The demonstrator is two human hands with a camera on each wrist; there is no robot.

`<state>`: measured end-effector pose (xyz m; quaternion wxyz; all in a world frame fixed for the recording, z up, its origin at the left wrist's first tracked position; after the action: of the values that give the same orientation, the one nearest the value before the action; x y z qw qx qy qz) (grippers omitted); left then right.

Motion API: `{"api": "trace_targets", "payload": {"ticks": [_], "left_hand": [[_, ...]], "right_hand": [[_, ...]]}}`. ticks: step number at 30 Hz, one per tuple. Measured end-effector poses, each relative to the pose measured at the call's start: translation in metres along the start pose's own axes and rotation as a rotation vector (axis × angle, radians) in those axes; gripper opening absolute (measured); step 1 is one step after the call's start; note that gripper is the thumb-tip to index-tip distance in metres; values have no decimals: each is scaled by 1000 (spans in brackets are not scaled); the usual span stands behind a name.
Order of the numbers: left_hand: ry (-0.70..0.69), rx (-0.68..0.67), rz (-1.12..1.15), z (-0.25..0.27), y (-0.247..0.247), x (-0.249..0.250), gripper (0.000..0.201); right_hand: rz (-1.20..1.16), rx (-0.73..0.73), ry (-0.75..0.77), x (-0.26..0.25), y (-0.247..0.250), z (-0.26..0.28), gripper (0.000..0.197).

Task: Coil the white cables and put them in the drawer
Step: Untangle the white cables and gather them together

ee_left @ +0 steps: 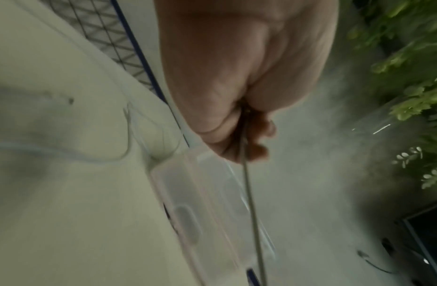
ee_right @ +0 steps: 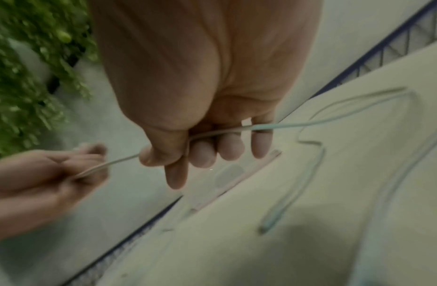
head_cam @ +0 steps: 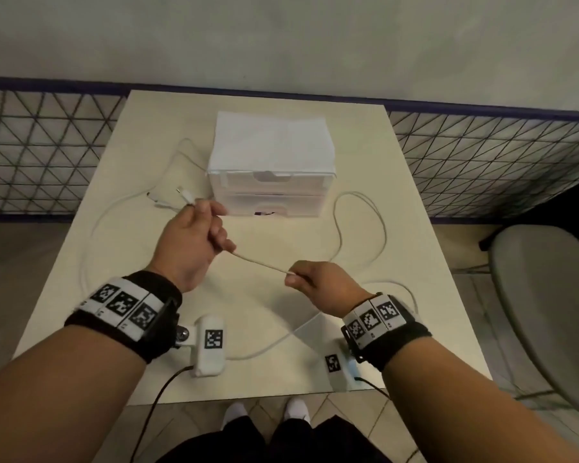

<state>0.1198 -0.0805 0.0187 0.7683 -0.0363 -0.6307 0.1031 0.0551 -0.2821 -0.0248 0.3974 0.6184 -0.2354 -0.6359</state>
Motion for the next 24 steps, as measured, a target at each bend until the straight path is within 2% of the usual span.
{"api": "trace_targets", "payload": {"ticks": [2, 4, 6, 7, 9, 10, 11, 12, 14, 16, 18, 20, 22, 24], "left_hand": [[-59, 95, -30, -9, 21, 9, 34], [-132, 156, -98, -17, 39, 19, 34], [-159, 194, -173, -22, 55, 23, 34], [-161, 200, -202, -24, 61, 22, 34], [-155, 181, -246, -24, 65, 18, 35], [-150, 162, -265, -23, 65, 15, 35], [-147, 142, -276, -22, 64, 12, 35], [-140, 121, -280, -20, 63, 10, 34], [-117, 85, -285, -17, 60, 8, 33], [-92, 63, -305, -13, 58, 7, 32], [-91, 41, -368, -10, 57, 3, 32], [-103, 14, -468, -9, 56, -2, 33], [-81, 9, -511, -9, 58, -5, 32], [-49, 9, -514, -10, 60, -7, 30]], "right_hand": [[200, -3, -28, 28, 8, 1, 29], [437, 39, -149, 55, 27, 0, 29], [649, 143, -315, 71, 54, -1, 36], [664, 218, -402, 75, 67, -2, 38], [455, 441, -500, 72, 84, -4, 34], [336, 560, -477, 66, 87, -7, 30], [272, 611, -441, 60, 86, -11, 29], [246, 569, -433, 55, 81, -16, 37], [259, 323, -536, 50, 62, -21, 62], [302, 230, -581, 40, 48, -19, 72], [331, 282, -460, 18, 35, -20, 65], [248, 248, -281, -10, 9, -25, 50], [190, 66, -124, -34, -28, -31, 36], [186, -147, -26, -54, -63, -35, 30]]}}
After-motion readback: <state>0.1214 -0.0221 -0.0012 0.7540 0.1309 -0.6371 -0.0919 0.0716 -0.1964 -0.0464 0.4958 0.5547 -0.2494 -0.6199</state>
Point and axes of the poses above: each hand's wrist, its own z-axis away from the middle knuckle, its own y-axis out of the back of the hand, x = y × z, the point moved 4 cm from there along -z, towards the middle knuckle, and after that the axes turned 9 degrees about x, right-handed, at the moved point
